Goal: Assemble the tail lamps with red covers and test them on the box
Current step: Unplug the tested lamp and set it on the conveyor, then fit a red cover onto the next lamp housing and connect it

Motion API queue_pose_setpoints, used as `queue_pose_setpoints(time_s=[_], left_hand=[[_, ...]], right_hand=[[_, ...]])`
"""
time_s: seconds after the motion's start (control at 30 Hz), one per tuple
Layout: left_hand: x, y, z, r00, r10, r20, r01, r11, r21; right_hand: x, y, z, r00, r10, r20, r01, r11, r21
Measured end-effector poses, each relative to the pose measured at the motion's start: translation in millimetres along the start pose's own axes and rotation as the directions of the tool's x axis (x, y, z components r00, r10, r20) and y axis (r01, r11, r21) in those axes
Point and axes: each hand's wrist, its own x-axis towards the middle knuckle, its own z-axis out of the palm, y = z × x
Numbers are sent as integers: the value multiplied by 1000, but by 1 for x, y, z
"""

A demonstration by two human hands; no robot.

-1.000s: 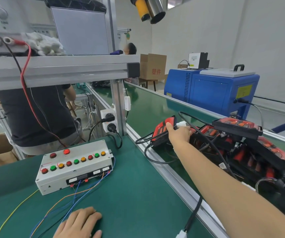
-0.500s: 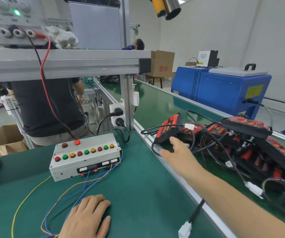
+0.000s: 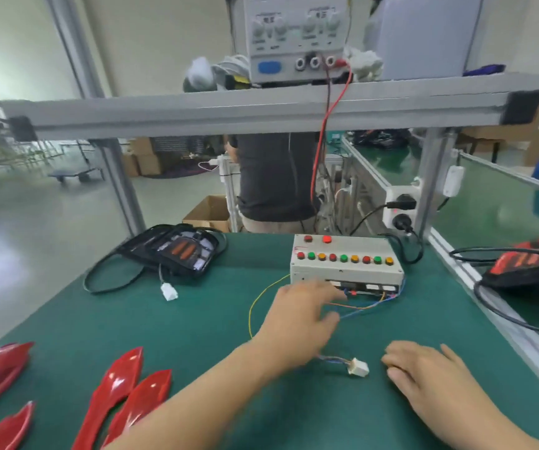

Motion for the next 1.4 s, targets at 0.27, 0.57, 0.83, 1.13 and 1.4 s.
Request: queue_pose_setpoints(time_s=[0.27,0.57,0.83,1.13,1.4], left_hand=[[38,-114,-98,907,-339,-250,418,649,635],[7,-203,-105,946,-306,-105,207,323,923],[8,-196,-115,995,58,77,-88,223,971],[7,-206,-106,980,-84,180,-158,218,963],[2,-179,-129,940,330,-84,-49,375,926]], right_hand=[[2,-7,0,1000,10,-2,-10,1000,25],[2,-5,4,999,6,-42,-4,999,47],[-2,-5,5,999,-6,-54,9,999,50],[-4,-10,7,997,-10,-72,15,997,71],[-4,-10,7,997,1,-82,2,999,37]])
